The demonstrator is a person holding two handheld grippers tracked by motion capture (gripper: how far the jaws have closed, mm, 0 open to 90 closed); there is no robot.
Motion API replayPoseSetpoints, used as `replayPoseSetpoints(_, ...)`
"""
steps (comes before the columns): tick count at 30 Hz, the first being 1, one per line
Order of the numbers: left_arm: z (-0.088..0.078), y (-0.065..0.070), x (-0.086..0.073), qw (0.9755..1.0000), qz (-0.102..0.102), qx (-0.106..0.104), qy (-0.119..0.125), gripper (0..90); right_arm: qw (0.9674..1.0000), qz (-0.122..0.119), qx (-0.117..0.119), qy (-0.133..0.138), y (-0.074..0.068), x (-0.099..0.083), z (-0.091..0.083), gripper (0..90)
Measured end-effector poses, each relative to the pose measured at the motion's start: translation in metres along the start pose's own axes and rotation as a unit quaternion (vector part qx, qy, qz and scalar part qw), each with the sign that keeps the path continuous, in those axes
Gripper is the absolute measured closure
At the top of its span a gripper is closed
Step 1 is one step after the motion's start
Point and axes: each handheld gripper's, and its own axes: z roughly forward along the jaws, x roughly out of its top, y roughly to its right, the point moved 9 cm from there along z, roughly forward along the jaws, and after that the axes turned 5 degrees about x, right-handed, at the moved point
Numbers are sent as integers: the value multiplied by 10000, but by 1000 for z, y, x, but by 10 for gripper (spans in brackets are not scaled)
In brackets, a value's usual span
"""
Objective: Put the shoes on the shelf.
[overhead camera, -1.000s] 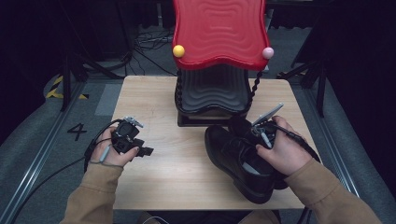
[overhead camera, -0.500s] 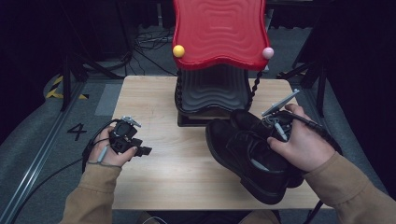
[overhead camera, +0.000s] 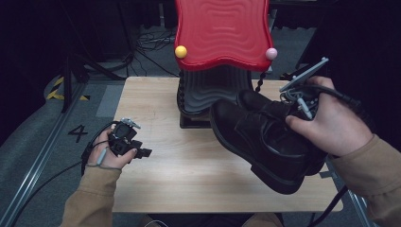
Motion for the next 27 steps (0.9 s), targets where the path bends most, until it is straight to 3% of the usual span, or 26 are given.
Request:
replayPoseSetpoints(6,1,0,-1,10000,4,-6,-11,468,9999,-15,8,104,-4,13,-25,819)
replayPoseSetpoints(16,0,-3,-2,10000,-41,-48,15,468,9997,-103,-16,215,-27,39,-75,818)
replayPoseSetpoints(24,-2,-3,-1,10000,-34,-51,68,468,9982,-87,-185,568,-43,78,-109,818)
replayPoseSetpoints(27,-1,-3,-2,10000,-40,-34,73,469,9977,-86,-196,650,-45,90,-114,818)
